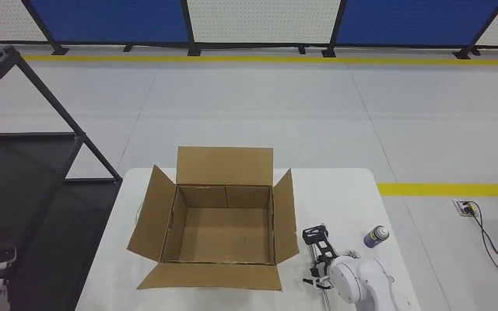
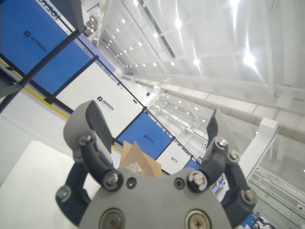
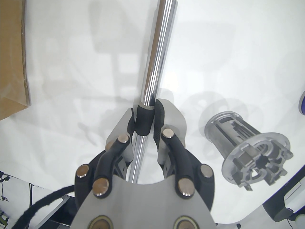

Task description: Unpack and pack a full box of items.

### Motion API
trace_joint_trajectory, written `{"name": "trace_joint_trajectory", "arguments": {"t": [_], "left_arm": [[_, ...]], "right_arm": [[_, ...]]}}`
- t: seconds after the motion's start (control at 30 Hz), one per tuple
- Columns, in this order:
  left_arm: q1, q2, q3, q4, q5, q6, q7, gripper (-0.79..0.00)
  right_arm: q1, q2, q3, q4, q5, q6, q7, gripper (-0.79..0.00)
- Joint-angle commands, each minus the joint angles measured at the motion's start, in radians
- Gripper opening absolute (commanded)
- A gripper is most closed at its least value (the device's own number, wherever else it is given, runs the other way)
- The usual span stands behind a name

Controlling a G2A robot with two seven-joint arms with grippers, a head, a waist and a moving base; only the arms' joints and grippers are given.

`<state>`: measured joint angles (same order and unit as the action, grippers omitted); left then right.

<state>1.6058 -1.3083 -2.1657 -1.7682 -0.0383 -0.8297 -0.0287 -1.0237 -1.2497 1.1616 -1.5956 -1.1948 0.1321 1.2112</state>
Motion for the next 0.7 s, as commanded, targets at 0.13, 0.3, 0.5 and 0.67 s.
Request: {"name": "trace_joint_trajectory", "arguments": {"t": [0.13, 0.3, 0.5, 0.67], "left_arm": [[-0.003, 0.0, -0.001, 0.002, -0.003, -0.001, 0.003, 0.0], [-0.008, 0.0, 0.002, 0.002, -0.001, 0.005, -0.002, 0.0], [-0.017, 0.001, 0.01, 0.001, 0.01, 0.009, -0.008, 0.0], [-0.021, 0.002, 0.019, -0.001, 0.018, 0.009, -0.013, 0.0]], "right_arm": [[0.003, 0.0, 0.017, -0.018, 0.001, 0.012, -0.008, -0.785], [-0.034, 0.008, 0.086, -0.099, 0.031, 0.018, -0.03, -0.785], [-0.118, 0.024, 0.248, -0.298, 0.128, 0.023, -0.069, -0.785], [-0.16, 0.032, 0.383, -0.46, 0.278, 0.004, -0.105, -0.785]]}}
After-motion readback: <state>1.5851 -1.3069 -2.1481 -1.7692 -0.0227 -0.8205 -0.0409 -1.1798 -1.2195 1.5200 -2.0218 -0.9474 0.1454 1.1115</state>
